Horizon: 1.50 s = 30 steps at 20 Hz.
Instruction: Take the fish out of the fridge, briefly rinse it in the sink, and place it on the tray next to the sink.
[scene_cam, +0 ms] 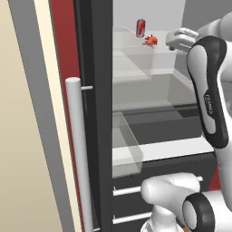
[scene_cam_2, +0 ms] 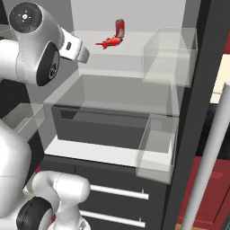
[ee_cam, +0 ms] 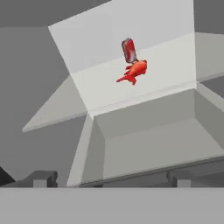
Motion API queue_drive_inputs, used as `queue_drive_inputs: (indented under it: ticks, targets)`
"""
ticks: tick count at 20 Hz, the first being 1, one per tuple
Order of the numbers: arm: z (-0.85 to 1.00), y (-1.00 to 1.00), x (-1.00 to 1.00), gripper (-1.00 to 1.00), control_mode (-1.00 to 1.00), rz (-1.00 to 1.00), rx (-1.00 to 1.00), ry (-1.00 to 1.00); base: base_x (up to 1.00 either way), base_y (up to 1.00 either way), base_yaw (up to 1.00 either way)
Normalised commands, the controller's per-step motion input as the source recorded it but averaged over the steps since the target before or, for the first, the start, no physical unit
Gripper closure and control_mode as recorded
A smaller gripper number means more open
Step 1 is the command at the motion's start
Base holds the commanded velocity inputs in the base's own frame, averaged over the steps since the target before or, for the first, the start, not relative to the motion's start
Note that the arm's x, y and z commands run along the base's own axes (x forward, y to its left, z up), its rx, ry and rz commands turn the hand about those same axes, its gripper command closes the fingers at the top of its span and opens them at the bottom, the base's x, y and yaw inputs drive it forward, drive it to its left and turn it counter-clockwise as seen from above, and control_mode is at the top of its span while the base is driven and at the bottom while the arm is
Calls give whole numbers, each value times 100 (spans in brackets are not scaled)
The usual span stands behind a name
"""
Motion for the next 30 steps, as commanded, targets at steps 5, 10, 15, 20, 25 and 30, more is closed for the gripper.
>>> queue_drive_inputs:
  ticks: [5, 10, 15, 20, 25, 30]
  targets:
    - [0, -2, 18, -100, -100, 1, 0, 0, 0, 0, 0]
    - [-21, -21, 76, -100, -100, -1, -3, 1, 0, 0, 0]
    - [-25, -22, 99, -100, -100, -1, -5, 11, 0, 0, 0]
    - [-11, -8, 100, -100, -100, 0, -4, 12, 0, 0, 0]
    - [-1, 0, 97, -100, -100, -1, -9, 4, 0, 0, 0]
    - [-30, 0, 69, -100, -100, 0, -11, 0, 0, 0, 0]
